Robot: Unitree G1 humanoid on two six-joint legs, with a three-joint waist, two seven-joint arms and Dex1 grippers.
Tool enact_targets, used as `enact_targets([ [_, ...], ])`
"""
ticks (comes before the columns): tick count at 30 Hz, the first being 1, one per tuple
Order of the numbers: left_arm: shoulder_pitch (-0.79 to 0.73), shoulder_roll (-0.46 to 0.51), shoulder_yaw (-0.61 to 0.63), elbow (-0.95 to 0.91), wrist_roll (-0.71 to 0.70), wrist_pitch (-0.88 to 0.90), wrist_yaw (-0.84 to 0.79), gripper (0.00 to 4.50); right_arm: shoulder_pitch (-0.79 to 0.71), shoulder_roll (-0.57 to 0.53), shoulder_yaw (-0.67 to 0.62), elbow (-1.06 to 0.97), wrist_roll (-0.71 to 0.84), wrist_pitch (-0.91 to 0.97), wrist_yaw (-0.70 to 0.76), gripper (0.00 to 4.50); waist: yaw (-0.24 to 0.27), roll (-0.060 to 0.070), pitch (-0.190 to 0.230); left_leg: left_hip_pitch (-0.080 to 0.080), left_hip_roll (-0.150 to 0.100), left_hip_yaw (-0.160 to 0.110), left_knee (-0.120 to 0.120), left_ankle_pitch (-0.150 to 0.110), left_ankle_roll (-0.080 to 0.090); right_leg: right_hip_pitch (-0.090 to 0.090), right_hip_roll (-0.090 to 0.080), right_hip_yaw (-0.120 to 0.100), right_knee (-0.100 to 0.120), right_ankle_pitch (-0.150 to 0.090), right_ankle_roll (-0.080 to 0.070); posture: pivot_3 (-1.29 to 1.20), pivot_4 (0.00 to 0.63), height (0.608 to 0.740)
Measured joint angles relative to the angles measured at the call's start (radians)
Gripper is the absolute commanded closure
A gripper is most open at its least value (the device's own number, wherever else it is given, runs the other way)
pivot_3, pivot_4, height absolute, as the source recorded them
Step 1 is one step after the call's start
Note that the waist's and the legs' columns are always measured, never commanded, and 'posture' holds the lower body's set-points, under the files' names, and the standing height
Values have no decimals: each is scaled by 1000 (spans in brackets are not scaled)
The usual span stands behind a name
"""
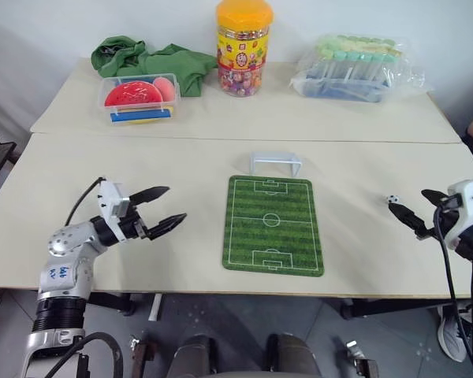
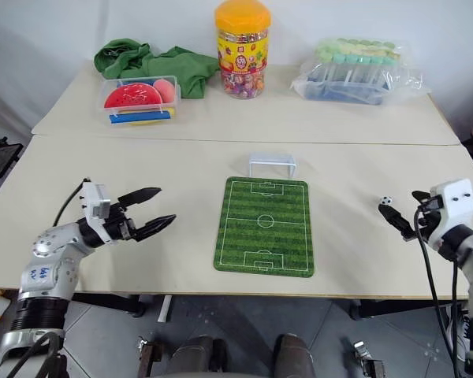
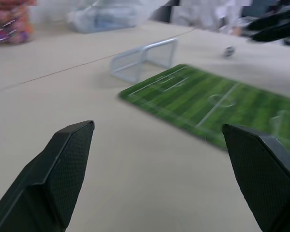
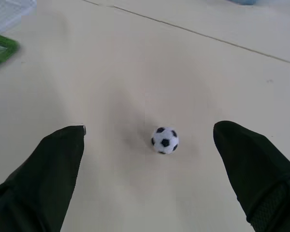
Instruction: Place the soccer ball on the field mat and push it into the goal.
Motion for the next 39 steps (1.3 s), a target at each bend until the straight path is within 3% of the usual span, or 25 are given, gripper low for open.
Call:
enact_targets([
  [12,101,-39,20,-105,-133,-8,-153,0,-310,53,124,524,-130,-195,13,38,-25,1,0,0,1,0,0,0,0,0,1,0,0,0,0,0,150,740],
  [15,110,-22,21,-104,-137,-17,-186,0,-343,55,136,573,-141,-219,34,547,-28,1,0,0,1,0,1,0,0,1,1,0,0,0,0,0,150,740],
  [23,123,5,53,-72,-138,-54,-247,0,-347,62,138,584,-145,-244,56,3031,-26,1,0,0,1,0,1,0,0,1,0,0,0,0,0,0,150,740],
  [25,122,18,61,-41,-138,-61,-264,0,-327,61,138,546,-145,-238,58,3652,-26,1,1,-1,1,-1,1,0,0,0,0,0,0,0,0,0,150,740],
  [31,102,31,77,77,-134,-104,-336,0,-215,56,165,123,-97,-102,124,3650,-27,3,2,-1,1,-1,0,0,0,-1,0,0,1,0,0,0,150,740],
  [36,72,59,79,203,-121,-170,-419,0,-139,53,298,-338,-16,95,202,3650,-25,3,2,-1,1,-1,0,0,0,-1,0,-1,0,0,0,0,150,740],
  [39,63,69,76,242,-105,-201,-420,0,-138,57,401,-487,-4,155,235,3650,-23,3,2,-2,1,-2,1,0,0,-1,0,-1,0,0,0,0,150,740],
])
